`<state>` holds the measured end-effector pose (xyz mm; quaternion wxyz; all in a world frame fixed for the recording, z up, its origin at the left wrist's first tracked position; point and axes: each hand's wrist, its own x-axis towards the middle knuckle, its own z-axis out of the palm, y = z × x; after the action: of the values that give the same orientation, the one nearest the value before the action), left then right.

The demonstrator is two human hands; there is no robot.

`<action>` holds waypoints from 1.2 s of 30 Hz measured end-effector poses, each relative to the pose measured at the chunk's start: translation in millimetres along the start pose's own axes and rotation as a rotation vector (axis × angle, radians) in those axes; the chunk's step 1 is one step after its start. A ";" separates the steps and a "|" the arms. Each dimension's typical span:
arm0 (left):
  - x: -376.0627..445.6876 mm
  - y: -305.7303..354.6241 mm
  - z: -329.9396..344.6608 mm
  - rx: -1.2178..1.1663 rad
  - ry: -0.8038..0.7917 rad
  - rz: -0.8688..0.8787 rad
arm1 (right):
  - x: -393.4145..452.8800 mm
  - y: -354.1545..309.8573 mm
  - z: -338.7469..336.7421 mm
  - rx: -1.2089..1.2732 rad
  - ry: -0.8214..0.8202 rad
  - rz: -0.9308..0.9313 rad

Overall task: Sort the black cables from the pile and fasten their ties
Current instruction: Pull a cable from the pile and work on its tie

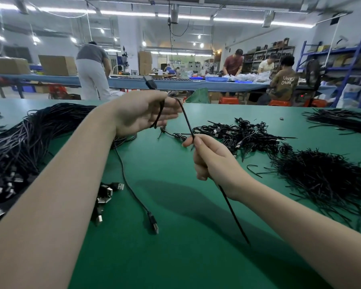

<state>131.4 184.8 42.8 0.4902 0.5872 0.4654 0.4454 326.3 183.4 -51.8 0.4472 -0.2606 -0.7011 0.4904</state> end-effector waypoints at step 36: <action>23.3 -19.9 52.8 -0.512 0.075 0.019 | 11.5 -18.2 -20.0 -0.368 -0.045 -0.018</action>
<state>184.9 200.8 18.2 0.6010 0.4314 0.3499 0.5747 339.9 194.8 -28.4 0.3808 -0.3207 -0.7910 0.3557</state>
